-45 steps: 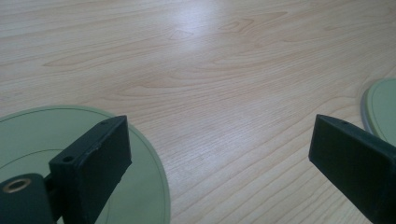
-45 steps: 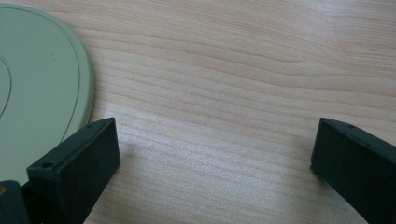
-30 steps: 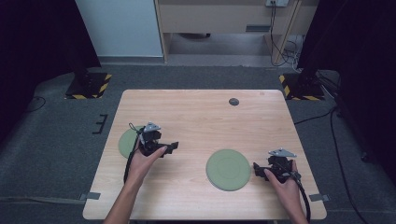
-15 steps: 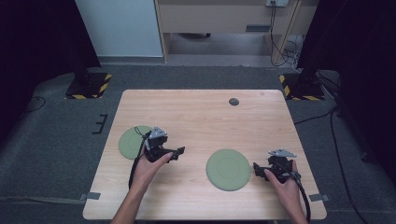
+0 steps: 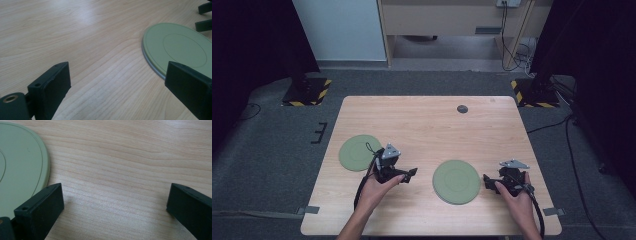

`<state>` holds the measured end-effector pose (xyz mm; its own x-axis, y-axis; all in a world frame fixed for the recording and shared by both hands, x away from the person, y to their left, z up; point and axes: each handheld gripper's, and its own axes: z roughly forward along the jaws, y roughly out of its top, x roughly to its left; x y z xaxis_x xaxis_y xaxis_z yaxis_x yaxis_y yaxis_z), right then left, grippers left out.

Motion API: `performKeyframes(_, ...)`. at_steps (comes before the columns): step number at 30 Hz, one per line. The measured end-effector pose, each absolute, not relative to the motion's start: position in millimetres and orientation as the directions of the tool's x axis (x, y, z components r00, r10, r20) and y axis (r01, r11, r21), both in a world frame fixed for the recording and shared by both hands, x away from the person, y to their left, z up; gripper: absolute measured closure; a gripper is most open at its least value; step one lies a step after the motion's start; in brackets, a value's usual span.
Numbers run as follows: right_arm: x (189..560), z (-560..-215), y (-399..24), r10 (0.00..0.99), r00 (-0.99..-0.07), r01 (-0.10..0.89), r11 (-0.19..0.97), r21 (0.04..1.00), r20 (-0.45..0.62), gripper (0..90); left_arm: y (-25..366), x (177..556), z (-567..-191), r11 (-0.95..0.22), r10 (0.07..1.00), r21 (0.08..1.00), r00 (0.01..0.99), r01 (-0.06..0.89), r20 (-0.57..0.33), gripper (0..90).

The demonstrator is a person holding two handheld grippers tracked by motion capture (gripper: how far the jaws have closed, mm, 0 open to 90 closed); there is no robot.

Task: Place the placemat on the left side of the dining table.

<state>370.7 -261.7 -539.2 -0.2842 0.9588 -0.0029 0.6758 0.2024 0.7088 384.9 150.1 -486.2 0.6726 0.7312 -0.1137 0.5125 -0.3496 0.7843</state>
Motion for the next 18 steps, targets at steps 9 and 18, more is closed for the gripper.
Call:
performKeyframes(9, 370.7, -539.2, -261.8, 0.959, -0.284, 0.676, 0.203, 0.709, -0.003, 1.3, 138.2, 375.5, -492.9, -0.39, 0.717, 0.769, 0.692, 0.506, -0.092, 5.8)
performKeyframes(18, 370.7, -539.2, -261.7, 0.959, -0.284, 0.676, 0.202, 0.709, -0.003, 1.4, 131.4, 371.7, -504.3, -0.434, 0.699, 0.741, 0.71, 0.513, -0.082, 5.3)
